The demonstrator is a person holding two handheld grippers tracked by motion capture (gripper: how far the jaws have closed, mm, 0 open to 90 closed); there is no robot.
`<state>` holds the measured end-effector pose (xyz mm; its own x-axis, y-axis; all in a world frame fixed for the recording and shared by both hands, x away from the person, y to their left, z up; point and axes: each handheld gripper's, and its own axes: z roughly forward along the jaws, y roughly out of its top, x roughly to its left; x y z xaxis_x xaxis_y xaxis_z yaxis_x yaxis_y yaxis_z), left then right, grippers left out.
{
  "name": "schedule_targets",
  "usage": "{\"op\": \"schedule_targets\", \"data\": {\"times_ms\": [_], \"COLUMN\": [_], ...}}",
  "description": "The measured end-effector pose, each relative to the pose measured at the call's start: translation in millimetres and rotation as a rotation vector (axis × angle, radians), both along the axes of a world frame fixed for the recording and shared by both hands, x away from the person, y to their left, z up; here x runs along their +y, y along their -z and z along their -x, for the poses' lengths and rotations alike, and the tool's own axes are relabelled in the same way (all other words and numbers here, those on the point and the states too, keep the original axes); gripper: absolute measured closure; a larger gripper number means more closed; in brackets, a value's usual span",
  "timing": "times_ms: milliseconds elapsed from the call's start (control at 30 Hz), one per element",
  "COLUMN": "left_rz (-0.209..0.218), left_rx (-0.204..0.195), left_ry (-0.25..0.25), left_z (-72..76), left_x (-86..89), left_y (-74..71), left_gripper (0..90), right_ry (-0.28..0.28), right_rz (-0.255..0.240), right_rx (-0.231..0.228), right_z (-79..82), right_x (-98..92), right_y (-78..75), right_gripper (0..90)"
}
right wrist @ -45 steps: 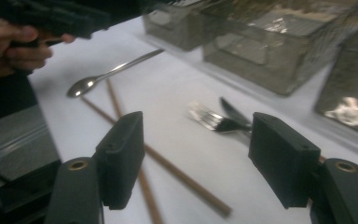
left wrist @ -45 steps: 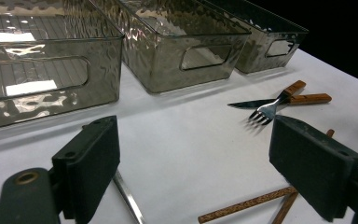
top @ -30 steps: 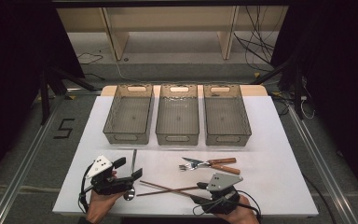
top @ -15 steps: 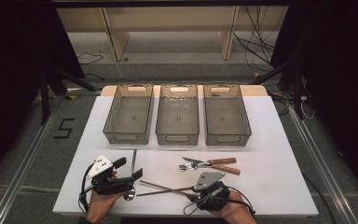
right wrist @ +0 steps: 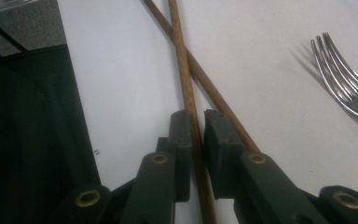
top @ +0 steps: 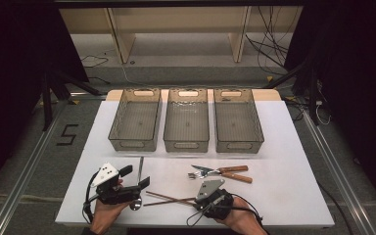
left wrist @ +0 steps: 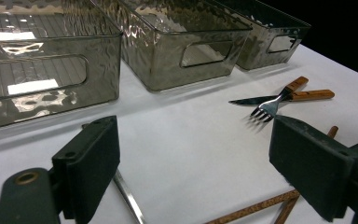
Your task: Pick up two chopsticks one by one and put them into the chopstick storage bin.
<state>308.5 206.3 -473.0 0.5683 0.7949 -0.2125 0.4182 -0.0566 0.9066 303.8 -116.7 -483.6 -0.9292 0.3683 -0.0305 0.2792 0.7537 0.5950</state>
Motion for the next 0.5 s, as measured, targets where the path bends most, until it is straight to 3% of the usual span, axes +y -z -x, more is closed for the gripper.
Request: {"op": "schedule_targets", "data": {"times_ms": [233,367,500], "left_rz": [0.000,0.001,0.012], "left_rx": [-0.001,-0.002,-0.001], "left_ry": [-0.001,-0.003,-0.007], "left_z": [0.0,0.3,0.1], "left_x": [0.5,1.0,1.0], "left_y": [-0.1,-0.3,-0.4], "left_gripper": [16.0,16.0,16.0], "right_ry": [-0.027,-0.024,0.013], "right_rz": [0.008,-0.027,-0.067], "right_rx": [-0.017,-0.025,-0.036], "right_z": [-0.8,-1.6,-3.9], "right_x": [0.3,-5.2,-14.0], "right_y": [-1.4,-8.3,-16.7], "right_gripper": [85.0,85.1,85.2]}}
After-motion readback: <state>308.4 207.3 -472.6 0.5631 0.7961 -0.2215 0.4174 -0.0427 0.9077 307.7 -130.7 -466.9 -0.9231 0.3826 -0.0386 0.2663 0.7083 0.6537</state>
